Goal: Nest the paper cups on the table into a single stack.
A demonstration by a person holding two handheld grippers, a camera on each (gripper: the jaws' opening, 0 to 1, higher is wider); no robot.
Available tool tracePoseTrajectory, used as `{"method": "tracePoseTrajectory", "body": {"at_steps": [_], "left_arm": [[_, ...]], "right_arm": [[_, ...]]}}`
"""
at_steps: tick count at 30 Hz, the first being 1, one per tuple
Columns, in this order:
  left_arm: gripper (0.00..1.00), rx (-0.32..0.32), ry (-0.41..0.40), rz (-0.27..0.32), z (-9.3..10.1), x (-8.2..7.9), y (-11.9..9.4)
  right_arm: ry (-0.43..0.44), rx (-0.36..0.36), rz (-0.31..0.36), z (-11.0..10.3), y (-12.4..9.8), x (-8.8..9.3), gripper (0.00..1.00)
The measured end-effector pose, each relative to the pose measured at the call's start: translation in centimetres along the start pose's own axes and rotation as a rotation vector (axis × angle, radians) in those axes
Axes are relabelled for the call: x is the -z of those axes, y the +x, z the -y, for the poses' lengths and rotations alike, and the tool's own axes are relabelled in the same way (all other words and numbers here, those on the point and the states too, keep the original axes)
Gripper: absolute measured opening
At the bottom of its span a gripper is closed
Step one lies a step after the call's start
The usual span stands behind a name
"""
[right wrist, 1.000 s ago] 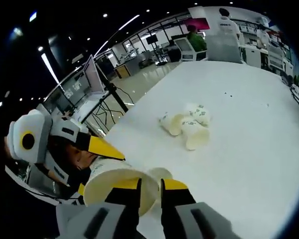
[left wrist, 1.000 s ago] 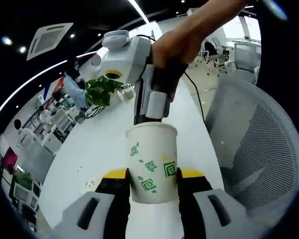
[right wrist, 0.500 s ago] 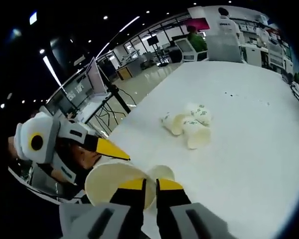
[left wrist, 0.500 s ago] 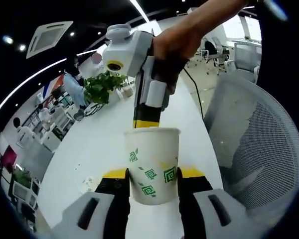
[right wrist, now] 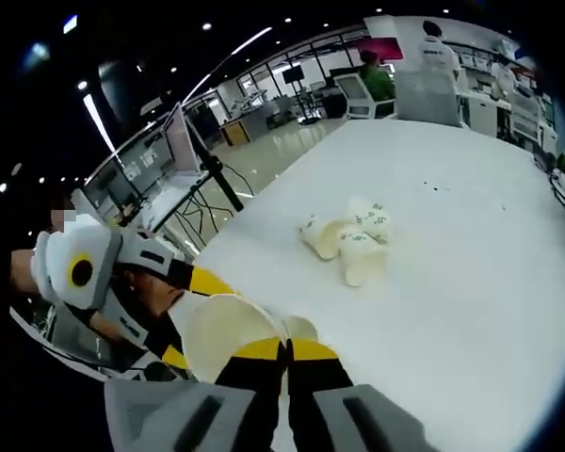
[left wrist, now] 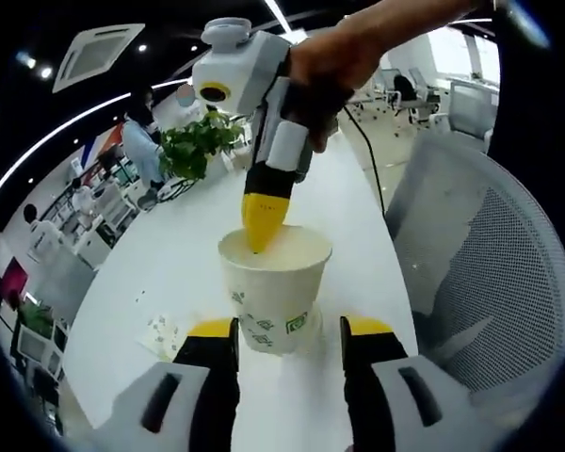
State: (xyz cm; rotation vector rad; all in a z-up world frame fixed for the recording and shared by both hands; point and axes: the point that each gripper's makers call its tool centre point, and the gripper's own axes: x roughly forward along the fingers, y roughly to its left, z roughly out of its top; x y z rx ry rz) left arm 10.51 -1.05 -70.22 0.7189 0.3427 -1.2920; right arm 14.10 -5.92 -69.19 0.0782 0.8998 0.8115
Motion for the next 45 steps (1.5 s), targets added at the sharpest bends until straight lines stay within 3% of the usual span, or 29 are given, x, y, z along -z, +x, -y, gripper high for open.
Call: {"method": "tracePoseTrajectory", "body": {"at_steps": [13, 45], "left_arm": [[0.43, -0.038, -0.058, -0.046, -0.8, 2.9, -1.6], [0.43, -0.046, -0.062, -0.062, 0.0, 3.7, -2.2]], "right_arm": [[0.031, 0.033, -0.033, 1.0, 0.2, 0.2, 0.0], [0.056, 0.067, -0.078, 1.1, 1.1, 1.9, 0.0]]}}
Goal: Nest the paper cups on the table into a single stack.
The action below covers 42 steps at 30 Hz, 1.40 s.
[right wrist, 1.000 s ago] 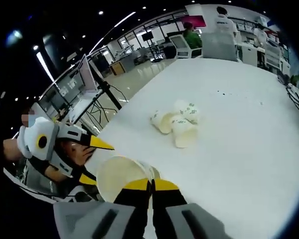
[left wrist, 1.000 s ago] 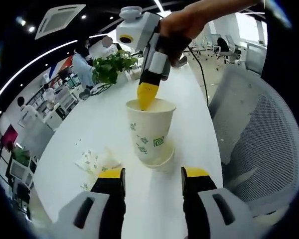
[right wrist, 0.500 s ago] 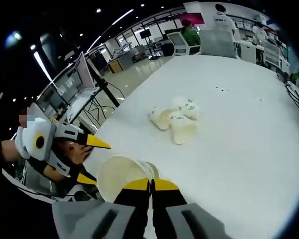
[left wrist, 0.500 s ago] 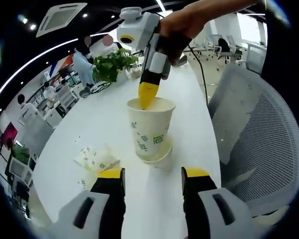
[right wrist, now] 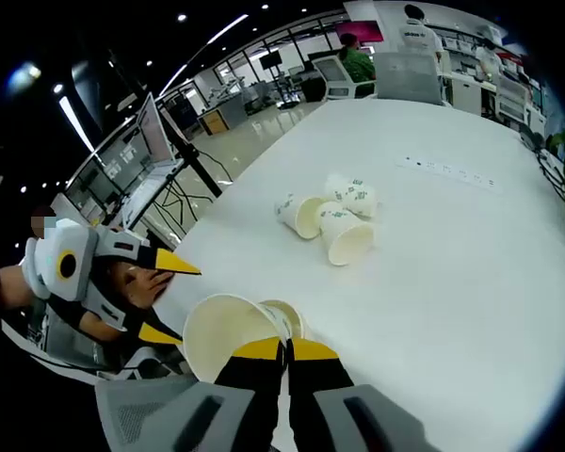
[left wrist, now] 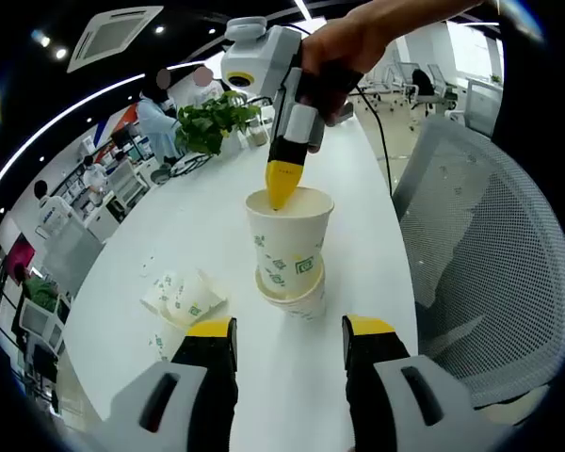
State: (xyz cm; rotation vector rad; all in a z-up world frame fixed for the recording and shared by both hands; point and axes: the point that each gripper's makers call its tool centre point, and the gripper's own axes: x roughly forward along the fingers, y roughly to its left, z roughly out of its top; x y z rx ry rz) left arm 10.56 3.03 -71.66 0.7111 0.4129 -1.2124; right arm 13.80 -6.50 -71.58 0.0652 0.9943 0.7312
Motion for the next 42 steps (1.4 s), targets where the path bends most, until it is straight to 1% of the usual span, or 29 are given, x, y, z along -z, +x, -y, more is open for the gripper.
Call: {"method": "tracePoseTrajectory", "body": {"at_steps": [4, 10, 17, 26, 31, 36, 42], "left_arm": [[0.43, 0.003, -0.011, 0.002, 0.1, 0.2, -0.2], [0.43, 0.001, -0.008, -0.005, 0.2, 0.5, -0.3], [0.43, -0.002, -0.009, -0.01, 0.2, 0.7, -0.4], [0.43, -0.007, -0.001, -0.017, 0.1, 1.0, -0.5], [0.43, -0.009, -0.005, -0.018, 0.2, 1.0, -0.6], [0.43, -0.007, -0.002, -0.022, 0.2, 1.3, -0.5], [0.43, -0.007, -0.001, -0.021, 0.1, 1.1, -0.4]], "right_arm": [[0.005, -0.006, 0.0, 0.0, 0.1, -0.1, 0.0], [0.005, -0.002, -0.002, 0.0, 0.3, -0.1, 0.0], [0.002, 0.006, -0.015, -0.2, 0.5, 0.3, 0.0], [0.005, 0.009, -0.017, -0.4, 0.9, 0.2, 0.01], [0.009, 0.011, -0.02, 0.0, 1.3, 0.2, 0.01], [0.017, 0.011, -0.019, -0.1, 1.2, 0.4, 0.01], [0.02, 0.01, -0.015, 0.0, 1.1, 0.4, 0.01]]}}
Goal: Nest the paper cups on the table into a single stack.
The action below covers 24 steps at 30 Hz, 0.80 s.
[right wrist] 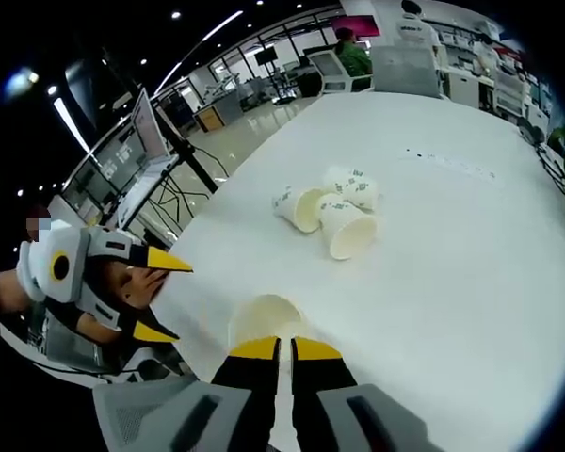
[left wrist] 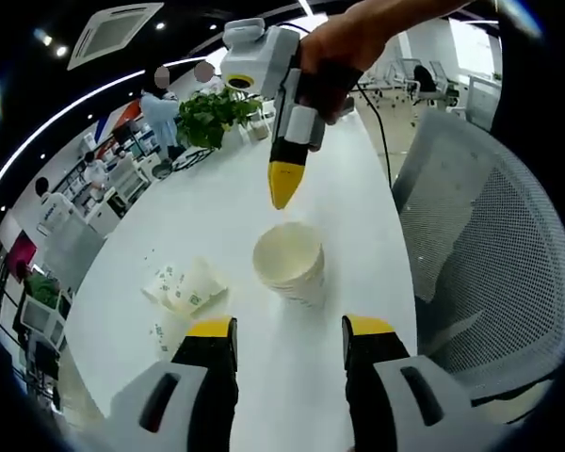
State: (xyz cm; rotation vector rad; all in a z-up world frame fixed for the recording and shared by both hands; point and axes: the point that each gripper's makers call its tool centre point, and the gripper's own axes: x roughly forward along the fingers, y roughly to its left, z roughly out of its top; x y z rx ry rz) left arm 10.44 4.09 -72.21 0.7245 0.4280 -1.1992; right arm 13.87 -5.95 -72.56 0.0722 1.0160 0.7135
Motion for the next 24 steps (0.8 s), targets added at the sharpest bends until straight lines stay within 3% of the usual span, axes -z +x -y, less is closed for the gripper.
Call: {"method": "tracePoseTrajectory", "body": {"at_steps": [24], "left_arm": [[0.43, 0.006, -0.007, -0.015, -1.0, 0.3, 1.2]], "right_arm": [[0.017, -0.005, 0.024, 0.7, -0.7, 0.6, 0.05]]}}
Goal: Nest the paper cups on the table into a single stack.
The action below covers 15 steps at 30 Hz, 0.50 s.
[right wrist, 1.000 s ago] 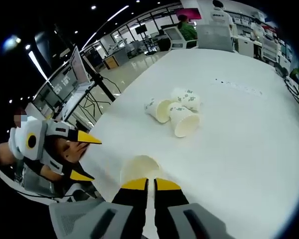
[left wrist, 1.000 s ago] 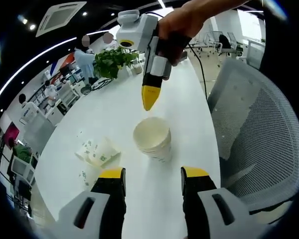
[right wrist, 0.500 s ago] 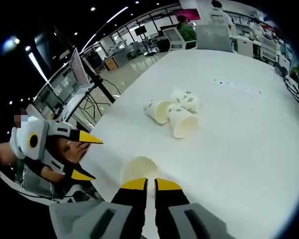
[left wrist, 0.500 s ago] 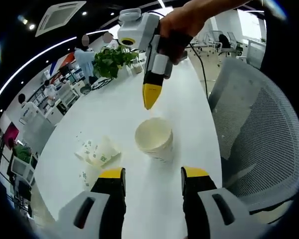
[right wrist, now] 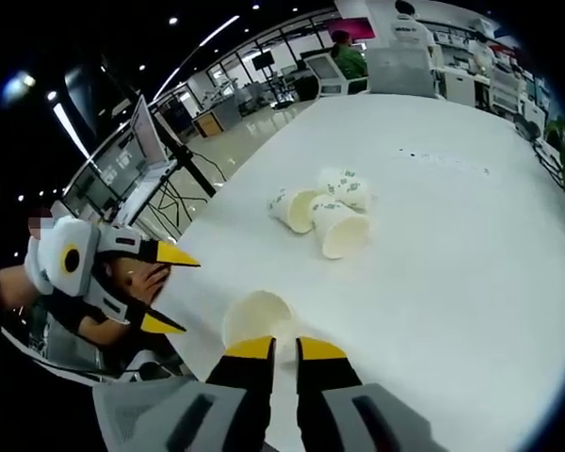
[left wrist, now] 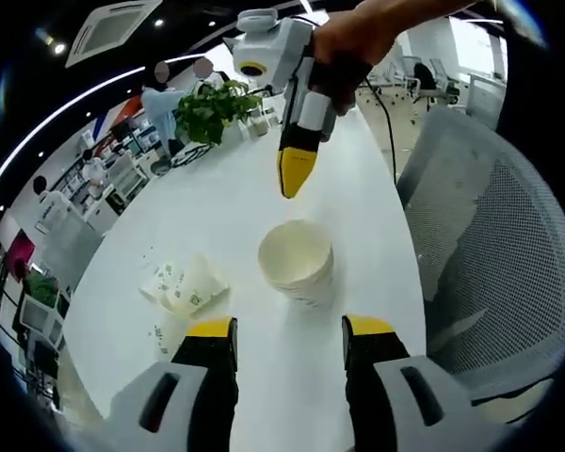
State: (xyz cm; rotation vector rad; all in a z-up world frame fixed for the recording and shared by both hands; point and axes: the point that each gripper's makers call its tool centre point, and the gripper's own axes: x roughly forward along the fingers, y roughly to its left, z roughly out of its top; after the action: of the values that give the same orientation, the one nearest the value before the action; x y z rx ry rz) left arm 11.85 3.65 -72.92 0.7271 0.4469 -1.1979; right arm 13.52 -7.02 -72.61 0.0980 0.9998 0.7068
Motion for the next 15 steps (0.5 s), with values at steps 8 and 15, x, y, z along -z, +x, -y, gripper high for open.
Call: {"method": "tracePoseTrajectory", "body": {"at_steps": [8, 15], "left_arm": [[0.43, -0.001, -0.019, -0.015, -1.0, 0.5, 0.5], [0.44, -0.012, -0.049, -0.035, -2.4, 1.7, 1.1]], "right_arm": [[0.006, -0.015, 0.022, -0.2, -1.0, 0.8, 0.09], [0.036, -0.002, 0.063, 0.2, -1.8, 1.3, 0.12]]}}
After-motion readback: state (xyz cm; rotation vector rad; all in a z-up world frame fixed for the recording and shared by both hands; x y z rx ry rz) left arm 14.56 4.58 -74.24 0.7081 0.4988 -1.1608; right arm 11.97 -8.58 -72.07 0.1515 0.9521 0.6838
